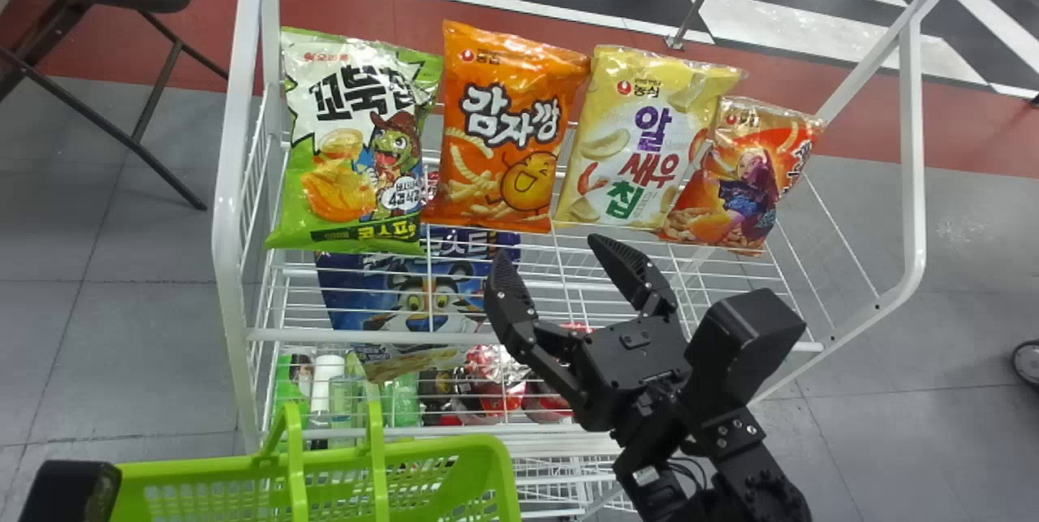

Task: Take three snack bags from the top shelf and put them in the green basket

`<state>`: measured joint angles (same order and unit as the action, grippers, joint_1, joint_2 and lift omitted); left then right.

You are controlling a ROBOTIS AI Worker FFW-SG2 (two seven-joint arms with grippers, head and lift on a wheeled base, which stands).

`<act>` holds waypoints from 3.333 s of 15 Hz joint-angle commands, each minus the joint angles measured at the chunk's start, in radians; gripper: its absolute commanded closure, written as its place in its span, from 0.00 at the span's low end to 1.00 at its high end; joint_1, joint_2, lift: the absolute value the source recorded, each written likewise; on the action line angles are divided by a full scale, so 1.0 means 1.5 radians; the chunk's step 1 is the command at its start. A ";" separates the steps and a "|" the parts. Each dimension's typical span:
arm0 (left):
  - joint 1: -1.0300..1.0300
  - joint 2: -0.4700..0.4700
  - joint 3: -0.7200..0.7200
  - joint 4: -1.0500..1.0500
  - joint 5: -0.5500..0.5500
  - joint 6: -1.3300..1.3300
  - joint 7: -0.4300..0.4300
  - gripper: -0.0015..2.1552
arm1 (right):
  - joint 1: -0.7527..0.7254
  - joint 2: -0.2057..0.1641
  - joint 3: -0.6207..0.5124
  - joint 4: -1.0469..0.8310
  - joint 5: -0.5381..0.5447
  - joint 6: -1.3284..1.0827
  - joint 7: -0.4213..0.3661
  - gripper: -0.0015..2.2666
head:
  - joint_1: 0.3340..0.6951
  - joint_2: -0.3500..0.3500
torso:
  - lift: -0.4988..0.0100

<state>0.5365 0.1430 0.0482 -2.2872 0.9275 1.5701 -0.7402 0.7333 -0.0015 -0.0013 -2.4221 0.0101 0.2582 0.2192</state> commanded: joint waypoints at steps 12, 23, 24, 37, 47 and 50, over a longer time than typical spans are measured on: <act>-0.010 0.004 -0.001 0.006 -0.003 0.001 0.014 0.77 | -0.010 0.002 0.002 0.001 -0.002 0.022 0.001 0.06 | 1.00 0.00 | 0.93; -0.021 0.004 -0.020 0.018 -0.004 0.001 0.011 0.77 | -0.280 0.002 0.047 0.232 0.000 0.067 -0.009 0.06 | 1.00 0.00 | 0.93; -0.021 0.005 -0.020 0.020 -0.003 0.001 0.009 0.76 | -0.325 0.002 0.058 0.275 -0.006 0.077 -0.010 0.06 | 1.00 0.00 | 0.93; -0.043 0.017 -0.014 0.055 0.005 0.001 -0.016 0.76 | -0.538 0.002 0.156 0.469 -0.017 0.161 -0.006 0.99 | 1.00 0.34 | 0.93; -0.045 0.016 -0.013 0.058 0.004 0.001 -0.008 0.76 | -0.343 -0.010 0.134 0.141 0.010 0.277 0.041 0.99 | 1.00 0.37 | 0.93; -0.045 0.016 -0.012 0.058 0.001 0.001 -0.006 0.76 | -0.260 -0.054 0.074 0.010 -0.003 0.402 0.072 0.99 | 1.00 0.28 | 0.93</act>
<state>0.4700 0.1672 0.0312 -2.1996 0.9317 1.5701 -0.7491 0.2869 -0.0530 0.1570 -2.3159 0.0189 0.7664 0.3142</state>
